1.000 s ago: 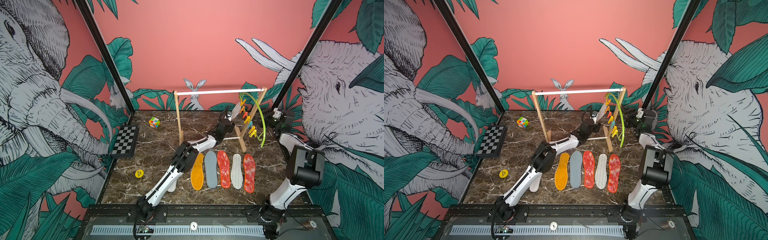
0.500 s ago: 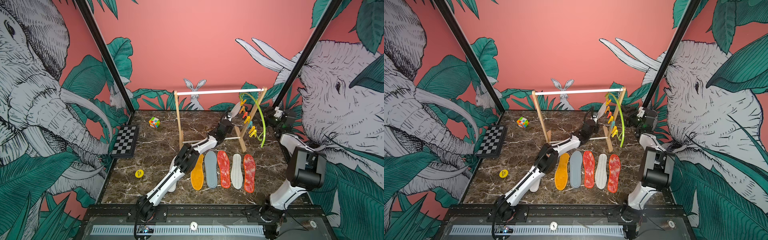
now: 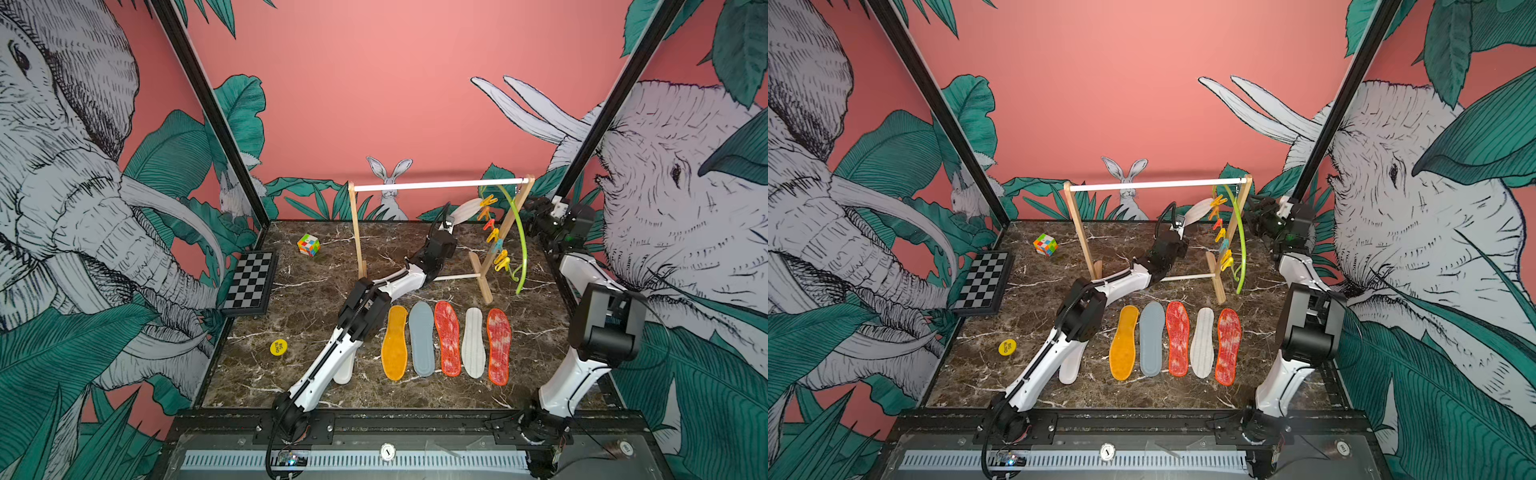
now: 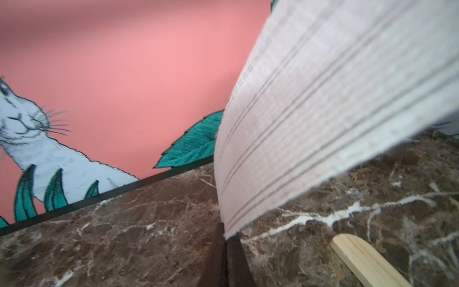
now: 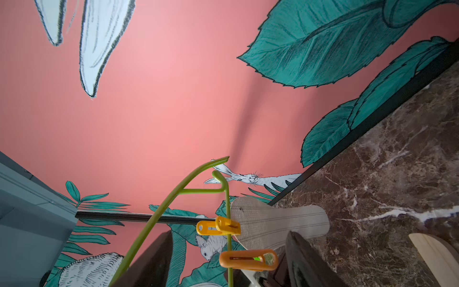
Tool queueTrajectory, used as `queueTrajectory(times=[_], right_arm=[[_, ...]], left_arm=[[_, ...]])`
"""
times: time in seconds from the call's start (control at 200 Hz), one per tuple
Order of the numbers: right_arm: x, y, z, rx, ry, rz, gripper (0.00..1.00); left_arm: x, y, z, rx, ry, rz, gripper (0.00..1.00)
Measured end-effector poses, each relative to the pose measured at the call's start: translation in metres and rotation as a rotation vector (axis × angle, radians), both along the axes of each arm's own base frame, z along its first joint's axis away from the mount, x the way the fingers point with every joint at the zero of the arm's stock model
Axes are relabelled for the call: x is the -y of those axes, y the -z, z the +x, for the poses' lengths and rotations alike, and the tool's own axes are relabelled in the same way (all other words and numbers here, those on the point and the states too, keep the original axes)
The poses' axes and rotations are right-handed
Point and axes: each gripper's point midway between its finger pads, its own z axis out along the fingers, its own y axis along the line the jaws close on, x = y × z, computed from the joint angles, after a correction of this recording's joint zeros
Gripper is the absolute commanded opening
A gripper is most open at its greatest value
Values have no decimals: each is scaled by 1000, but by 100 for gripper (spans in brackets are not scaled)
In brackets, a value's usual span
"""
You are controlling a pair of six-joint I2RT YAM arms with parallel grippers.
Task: Take the shoe insoles off the hanger
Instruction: Remove the insole from the hanger, then open the clamp at the hanger.
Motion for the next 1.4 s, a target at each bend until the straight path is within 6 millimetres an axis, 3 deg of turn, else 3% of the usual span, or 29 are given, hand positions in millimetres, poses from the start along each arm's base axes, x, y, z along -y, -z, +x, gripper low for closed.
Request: queueTrajectory(times=[0.16,0.335,0.58,0.735,0.92,1.4], right_arm=[[-5,3,13,-6,-18,10,68],[-14,4,27,-8,-46,18,69],[-32,18,29,-67,-70,25,68],[-33,39,23,-146,-46,22,64],[-31,54,11,-204,-18,17,69],[-37,19,11,-140,-25,20,71]], left_arm=[[-13,-29,-1,39,-21,-25,0],[-18,-41,-1,61,-25,-36,0],[-19,-41,-2,61,-23,-37,0],[-21,-34,-4,53,-25,-33,0],[-24,-23,-7,34,-26,-25,0],[-24,-19,-8,30,-27,-31,0]])
